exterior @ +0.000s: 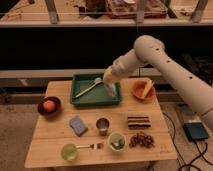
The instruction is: Place towel in purple bowl
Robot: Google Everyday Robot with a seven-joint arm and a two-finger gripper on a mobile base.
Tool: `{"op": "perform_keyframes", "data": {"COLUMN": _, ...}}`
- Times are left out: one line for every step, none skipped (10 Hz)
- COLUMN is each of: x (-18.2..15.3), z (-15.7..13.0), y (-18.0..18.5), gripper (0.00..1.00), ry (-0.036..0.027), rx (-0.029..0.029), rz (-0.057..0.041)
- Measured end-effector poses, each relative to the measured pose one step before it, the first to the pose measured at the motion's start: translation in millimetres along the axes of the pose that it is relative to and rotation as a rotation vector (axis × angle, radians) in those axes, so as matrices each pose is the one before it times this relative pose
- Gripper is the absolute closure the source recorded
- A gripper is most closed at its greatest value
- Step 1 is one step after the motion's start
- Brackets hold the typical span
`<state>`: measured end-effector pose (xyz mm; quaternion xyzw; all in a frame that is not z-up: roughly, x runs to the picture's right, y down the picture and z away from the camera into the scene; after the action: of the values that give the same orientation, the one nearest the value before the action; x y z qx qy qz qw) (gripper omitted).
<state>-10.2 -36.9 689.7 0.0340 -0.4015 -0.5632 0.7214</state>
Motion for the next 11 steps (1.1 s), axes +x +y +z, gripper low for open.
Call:
{"op": "perform_keyframes", "data": {"x": -19.42, "z": 18.53, "y": -19.39, "gripper": 1.00, "ry": -0.03199, "rx": -0.00819, "rz": -0.04349}}
{"op": "perform_keyframes", "data": {"x": -12.87, "z": 13.79, "y": -14.65, "gripper": 1.00, "ry": -0.02220, "rx": -0.00499, "rz": -0.03047}}
{"op": "perform_keyframes", "data": {"x": -16.43, "z": 19.51, "y": -21.91, "gripper": 1.00, "ry": -0.03021, "rx": -0.00576, "rz": -0.04223}}
{"op": "perform_keyframes", "data": {"x": -14.32, "z": 19.33, "y": -22.99, "gripper": 1.00, "ry": -0.02771, "rx": -0.00525, "rz": -0.04063}}
{"op": "perform_keyframes", "data": {"x": -8.14, "z": 13.69, "y": -16.51, "gripper": 1.00, "ry": -0.01844, "rx": -0.00367, "rz": -0.02732}}
{"op": "perform_keyframes", "data": {"x": -8.01, "z": 16.33, "y": -20.53, "gripper": 1.00, "ry": -0.02196, "rx": -0.00214, "rz": -0.03034}}
{"op": "perform_keyframes", "data": {"x": -6.66, "z": 20.14, "y": -24.76, "gripper": 1.00, "ry": -0.02632, "rx": -0.00127, "rz": -0.03120}}
{"op": "perform_keyframes", "data": {"x": -2.11, "z": 12.52, "y": -17.57, "gripper": 1.00, "ry": -0.01505, "rx": 0.00295, "rz": -0.01662}}
{"op": "perform_keyframes", "data": {"x": 0.74, "z": 16.02, "y": -21.60, "gripper": 1.00, "ry": -0.02039, "rx": 0.00778, "rz": -0.01221}}
{"op": "perform_keyframes", "data": {"x": 5.80, "z": 17.78, "y": -24.37, "gripper": 1.00, "ry": -0.01894, "rx": 0.00896, "rz": -0.00439}}
{"op": "perform_keyframes", "data": {"x": 6.99, "z": 14.72, "y": -17.49, "gripper": 1.00, "ry": -0.01417, "rx": 0.00347, "rz": 0.00362}}
